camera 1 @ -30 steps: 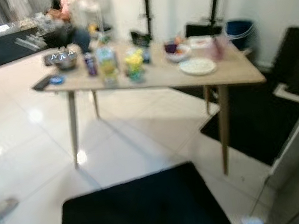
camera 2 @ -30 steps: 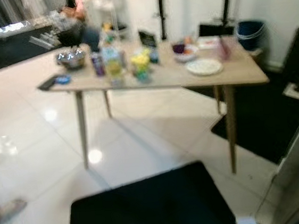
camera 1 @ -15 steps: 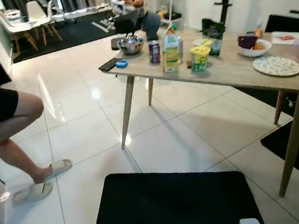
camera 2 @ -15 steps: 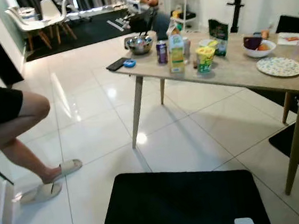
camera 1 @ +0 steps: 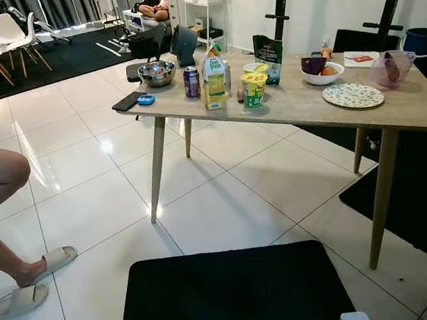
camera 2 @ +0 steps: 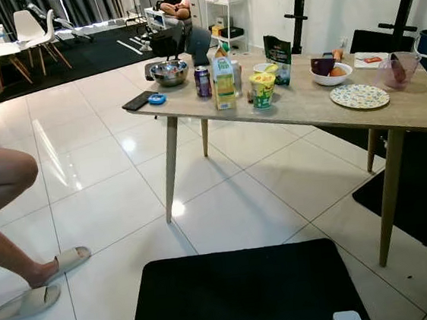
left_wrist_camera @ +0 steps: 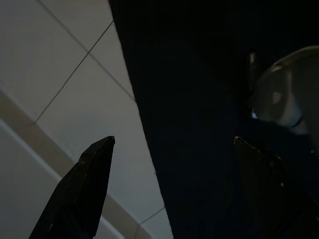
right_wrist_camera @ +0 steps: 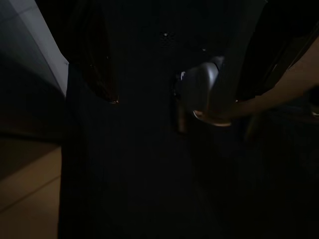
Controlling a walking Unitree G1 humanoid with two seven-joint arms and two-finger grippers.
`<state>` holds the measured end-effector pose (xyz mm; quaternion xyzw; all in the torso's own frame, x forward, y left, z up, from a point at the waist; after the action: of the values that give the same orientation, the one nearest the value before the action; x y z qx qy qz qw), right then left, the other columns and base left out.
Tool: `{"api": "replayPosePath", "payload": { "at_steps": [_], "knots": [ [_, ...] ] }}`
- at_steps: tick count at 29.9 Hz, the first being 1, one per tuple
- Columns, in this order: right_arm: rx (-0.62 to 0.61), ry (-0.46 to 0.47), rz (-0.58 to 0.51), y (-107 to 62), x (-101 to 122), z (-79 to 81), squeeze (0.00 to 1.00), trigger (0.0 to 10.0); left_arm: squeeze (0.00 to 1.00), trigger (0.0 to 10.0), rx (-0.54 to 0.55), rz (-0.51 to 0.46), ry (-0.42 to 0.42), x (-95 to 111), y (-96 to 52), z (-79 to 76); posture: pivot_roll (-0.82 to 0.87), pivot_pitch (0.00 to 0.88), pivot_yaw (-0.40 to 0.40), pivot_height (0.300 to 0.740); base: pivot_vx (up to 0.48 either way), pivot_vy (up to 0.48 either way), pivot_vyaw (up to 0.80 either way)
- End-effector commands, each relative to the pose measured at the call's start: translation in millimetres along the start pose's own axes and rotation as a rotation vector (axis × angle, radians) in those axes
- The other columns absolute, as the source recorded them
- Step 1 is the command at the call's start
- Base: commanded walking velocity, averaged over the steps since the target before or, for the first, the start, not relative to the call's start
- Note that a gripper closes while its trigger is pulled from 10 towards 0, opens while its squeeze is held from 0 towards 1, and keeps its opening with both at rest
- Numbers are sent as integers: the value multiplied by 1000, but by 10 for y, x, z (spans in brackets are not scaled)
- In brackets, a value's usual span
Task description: Restocking fridge
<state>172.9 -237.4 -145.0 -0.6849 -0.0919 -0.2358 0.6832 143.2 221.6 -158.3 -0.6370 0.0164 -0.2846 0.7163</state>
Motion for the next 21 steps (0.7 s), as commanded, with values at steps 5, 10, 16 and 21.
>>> {"api": "replayPosePath", "payload": {
  "at_steps": [5,10,16,21],
  "knots": [
    [5,-7,3,12,10,55,0,10000,0,10000,2,6,2,-55,-16,45,-26,0,-2,740,224,0,0],
    [5,-8,4,14,18,58,0,10000,0,10000,-8,3,4,-10,1,-31,-26,0,-2,740,334,0,0],
    [-1,-5,5,15,17,55,0,10000,0,10000,-15,3,6,1,7,-69,-30,0,-5,740,337,0,0],
    [-8,17,10,14,1,47,0,10000,0,10000,-14,4,8,-1,6,-55,-29,0,-6,740,336,0,0]
  ]
}}
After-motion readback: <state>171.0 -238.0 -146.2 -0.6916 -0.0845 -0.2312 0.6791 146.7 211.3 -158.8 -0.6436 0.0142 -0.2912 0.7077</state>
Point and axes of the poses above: a point about 5 cm out from each wrist's last joint towards the gripper, its own y axis pointing out of the wrist towards the gripper, its own x axis along the axis of the wrist's last joint, z = x × y, the point moved 6 cm from there along y, pointing out of the wrist towards the gripper, and after that the axes turned 10 degrees about y, right-handed, at the moved point
